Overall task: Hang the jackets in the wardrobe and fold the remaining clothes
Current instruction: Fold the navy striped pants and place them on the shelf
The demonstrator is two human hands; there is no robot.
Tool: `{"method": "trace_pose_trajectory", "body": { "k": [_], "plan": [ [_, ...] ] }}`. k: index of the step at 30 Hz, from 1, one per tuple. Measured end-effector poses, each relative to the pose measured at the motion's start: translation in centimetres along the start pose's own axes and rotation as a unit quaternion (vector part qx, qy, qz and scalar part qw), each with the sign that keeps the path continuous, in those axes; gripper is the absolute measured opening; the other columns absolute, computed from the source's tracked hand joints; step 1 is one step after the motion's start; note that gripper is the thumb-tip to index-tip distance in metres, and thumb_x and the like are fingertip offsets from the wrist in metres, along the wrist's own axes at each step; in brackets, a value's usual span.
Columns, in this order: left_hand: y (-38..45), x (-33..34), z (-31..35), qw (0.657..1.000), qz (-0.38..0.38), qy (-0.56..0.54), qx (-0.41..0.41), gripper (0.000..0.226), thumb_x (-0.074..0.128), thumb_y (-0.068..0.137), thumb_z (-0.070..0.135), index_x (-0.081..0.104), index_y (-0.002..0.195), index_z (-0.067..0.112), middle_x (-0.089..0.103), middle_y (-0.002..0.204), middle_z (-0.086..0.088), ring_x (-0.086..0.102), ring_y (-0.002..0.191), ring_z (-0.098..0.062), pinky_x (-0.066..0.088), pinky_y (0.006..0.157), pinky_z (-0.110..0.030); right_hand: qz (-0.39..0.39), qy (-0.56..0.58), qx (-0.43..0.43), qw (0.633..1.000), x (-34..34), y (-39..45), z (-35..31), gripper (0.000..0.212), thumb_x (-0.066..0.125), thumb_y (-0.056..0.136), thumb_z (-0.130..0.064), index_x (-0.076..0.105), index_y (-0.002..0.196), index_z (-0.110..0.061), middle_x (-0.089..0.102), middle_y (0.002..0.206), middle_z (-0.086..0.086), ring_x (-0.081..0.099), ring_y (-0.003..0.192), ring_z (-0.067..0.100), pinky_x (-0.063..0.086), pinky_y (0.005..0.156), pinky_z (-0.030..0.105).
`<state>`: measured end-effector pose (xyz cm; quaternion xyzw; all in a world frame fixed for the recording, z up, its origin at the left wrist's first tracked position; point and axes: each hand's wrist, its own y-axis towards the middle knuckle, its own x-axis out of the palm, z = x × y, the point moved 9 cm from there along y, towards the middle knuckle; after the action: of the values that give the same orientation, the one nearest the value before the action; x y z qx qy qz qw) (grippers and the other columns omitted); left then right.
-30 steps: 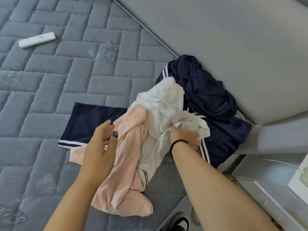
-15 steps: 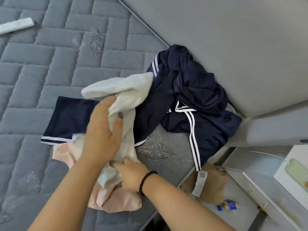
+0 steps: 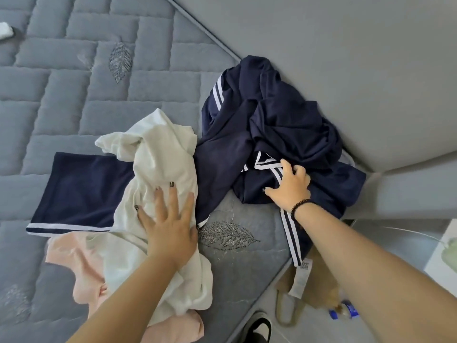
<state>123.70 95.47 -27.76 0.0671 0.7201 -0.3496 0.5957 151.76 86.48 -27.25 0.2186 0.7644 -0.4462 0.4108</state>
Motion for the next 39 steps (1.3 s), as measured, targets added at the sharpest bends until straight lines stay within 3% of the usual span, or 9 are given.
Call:
{"method": "trace_pose_trajectory", "body": {
  "k": [5, 8, 12, 15, 18, 21, 27, 33, 39],
  "plan": [
    [-0.4, -1.1, 3.2, 0.997, 0.039, -0.067, -0.009, 0.091, 0.065, 0.074, 0.018, 0.021, 0.153, 0.012, -0.002, 0.158, -0.027, -0.006, 0.145, -0.046, 0.004, 0.106, -0.074, 0.084, -0.165, -0.092, 0.978, 0.1, -0.5, 1.2, 0.048, 0.050, 0.089, 0.004, 0.043, 0.133, -0.012, 0.043, 0.124, 0.013, 0.047, 0.108, 0.033, 0.044, 0.072, 0.037],
    [-0.8, -2.4, 7.2, 0.989, 0.070, -0.088, 0.092, 0.089, 0.062, 0.076, 0.018, 0.020, 0.154, 0.010, 0.005, 0.159, -0.025, 0.001, 0.148, -0.041, 0.009, 0.111, -0.067, 0.081, -0.016, -0.087, 0.993, -1.2, -0.8, 2.8, 0.014, 0.045, 0.086, 0.009, 0.056, 0.091, 0.002, 0.055, 0.096, 0.017, 0.055, 0.089, 0.038, 0.039, 0.068, 0.036],
    [-0.4, -3.1, 10.0, 0.940, 0.003, -0.322, 0.114, 0.057, 0.045, 0.098, 0.029, 0.028, 0.151, 0.018, 0.036, 0.153, -0.002, 0.036, 0.139, -0.014, 0.033, 0.110, -0.030, 0.094, 0.183, -0.085, 0.975, -4.2, -4.3, 3.5, 0.020, 0.047, 0.095, -0.001, 0.066, 0.101, -0.004, 0.067, 0.089, 0.010, 0.058, 0.082, 0.022, 0.038, 0.066, 0.018],
    [-0.2, -1.5, 11.4, 0.748, -0.179, -0.631, -0.100, 0.044, 0.038, 0.100, 0.049, 0.048, 0.130, 0.020, 0.066, 0.109, 0.005, 0.064, 0.091, -0.007, 0.049, 0.071, -0.020, 0.105, 0.293, -0.108, 0.944, -6.6, -9.3, 3.2, 0.019, 0.046, 0.099, -0.010, 0.064, 0.103, -0.016, 0.067, 0.088, -0.007, 0.058, 0.081, 0.004, 0.042, 0.072, 0.013],
    [-0.5, -1.3, 15.2, 0.532, -0.294, -0.775, -0.171, 0.050, 0.040, 0.094, 0.060, 0.043, 0.129, 0.023, 0.064, 0.118, -0.007, 0.065, 0.101, -0.023, 0.053, 0.074, -0.039, 0.034, 0.338, -0.152, 0.928, -7.1, -14.2, 3.1, 0.021, 0.047, 0.100, -0.015, 0.062, 0.104, -0.029, 0.068, 0.090, -0.010, 0.062, 0.088, 0.003, 0.045, 0.077, 0.012],
    [0.4, -3.9, 17.1, 0.442, -0.285, -0.837, -0.148, 0.058, 0.055, 0.087, 0.060, 0.051, 0.127, 0.018, 0.068, 0.113, -0.010, 0.071, 0.089, -0.025, 0.057, 0.072, -0.044, -0.048, 0.339, -0.172, 0.924, -6.4, -18.1, 3.3, 0.017, 0.046, 0.097, -0.038, 0.062, 0.102, -0.036, 0.068, 0.089, -0.002, 0.063, 0.083, 0.011, 0.048, 0.072, 0.020],
    [-0.5, -7.5, 17.9, 0.645, -0.183, -0.734, -0.109, 0.020, 0.063, 0.087, 0.010, 0.068, 0.105, 0.017, 0.075, 0.096, -0.006, 0.070, 0.095, -0.028, 0.057, 0.086, -0.041, -0.154, 0.270, -0.215, 0.926, -3.6, -22.5, 4.2, 0.014, 0.049, 0.093, -0.039, 0.059, 0.102, -0.038, 0.066, 0.087, -0.012, 0.061, 0.081, 0.002, 0.047, 0.072, 0.026],
    [-5.3, -14.6, 16.2, 0.661, -0.103, -0.743, 0.012, 0.025, 0.057, 0.092, 0.011, 0.073, 0.095, 0.030, 0.075, 0.098, -0.001, 0.070, 0.097, -0.022, 0.055, 0.087, -0.039, 0.018, 0.391, -0.069, 0.918, -9.5, -20.8, 8.5, 0.048, 0.070, 0.084, -0.031, 0.049, 0.125, -0.046, 0.056, 0.103, -0.019, 0.059, 0.084, 0.001, 0.046, 0.071, 0.009],
    [-9.4, -25.5, 14.0, 0.702, -0.033, -0.694, 0.156, 0.013, 0.065, 0.090, 0.029, 0.068, 0.090, 0.017, 0.072, 0.088, -0.015, 0.064, 0.081, -0.017, 0.053, 0.073, -0.033, 0.036, 0.321, -0.178, 0.929, -15.8, -18.7, 1.5, 0.105, 0.077, 0.078, -0.027, 0.004, 0.151, -0.041, 0.033, 0.137, -0.012, 0.043, 0.116, -0.009, 0.046, 0.095, 0.021]
  ]
}}
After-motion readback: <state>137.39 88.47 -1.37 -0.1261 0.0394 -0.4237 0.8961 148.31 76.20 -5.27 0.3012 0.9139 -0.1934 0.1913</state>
